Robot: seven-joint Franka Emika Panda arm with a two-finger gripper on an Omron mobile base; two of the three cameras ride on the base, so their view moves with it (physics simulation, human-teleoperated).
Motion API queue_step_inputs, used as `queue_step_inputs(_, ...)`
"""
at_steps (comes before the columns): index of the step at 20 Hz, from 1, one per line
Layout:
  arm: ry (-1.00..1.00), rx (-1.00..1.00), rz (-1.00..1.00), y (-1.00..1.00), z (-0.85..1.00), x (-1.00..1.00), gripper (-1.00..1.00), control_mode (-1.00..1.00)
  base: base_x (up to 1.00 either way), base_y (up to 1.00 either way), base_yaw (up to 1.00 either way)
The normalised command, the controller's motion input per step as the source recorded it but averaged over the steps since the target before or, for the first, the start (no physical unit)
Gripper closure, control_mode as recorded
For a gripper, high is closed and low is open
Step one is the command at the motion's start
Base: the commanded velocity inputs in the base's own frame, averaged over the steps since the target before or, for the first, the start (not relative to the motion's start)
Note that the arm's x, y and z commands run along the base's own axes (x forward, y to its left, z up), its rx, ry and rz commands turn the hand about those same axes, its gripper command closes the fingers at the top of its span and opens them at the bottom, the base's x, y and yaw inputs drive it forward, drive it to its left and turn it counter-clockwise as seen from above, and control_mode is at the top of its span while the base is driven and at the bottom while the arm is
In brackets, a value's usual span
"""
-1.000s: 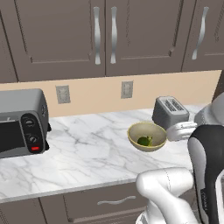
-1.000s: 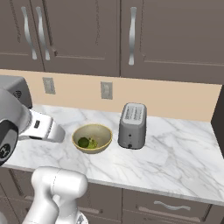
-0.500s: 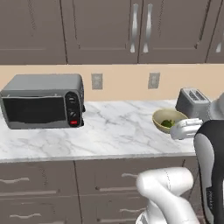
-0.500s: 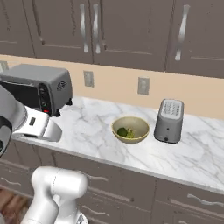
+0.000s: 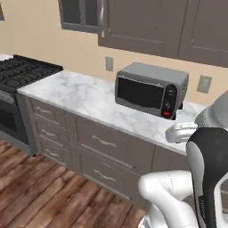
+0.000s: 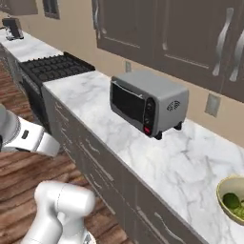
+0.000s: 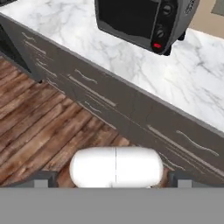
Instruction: Take the broccoli, lime, and pear from the freezer and place them in the bowl on the counter.
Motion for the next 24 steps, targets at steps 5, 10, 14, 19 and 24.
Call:
queue_step_inputs(5,0.00,0.00,0.00,0.00,0.00,0.00,-1.00,1.00,0.14,0.00,0.99)
queue_step_inputs(10,0.00,0.00,0.00,0.00,0.00,0.00,-1.00,1.00,0.38,0.00,0.91)
queue_step_inputs(14,0.00,0.00,0.00,0.00,0.00,0.00,-1.00,1.00,0.49,0.00,0.89)
queue_step_inputs(19,0.00,0.00,0.00,0.00,0.00,0.00,-1.00,1.00,0.59,0.00,0.83)
queue_step_inputs(24,0.00,0.00,0.00,0.00,0.00,0.00,-1.00,1.00,0.95,0.00,0.71)
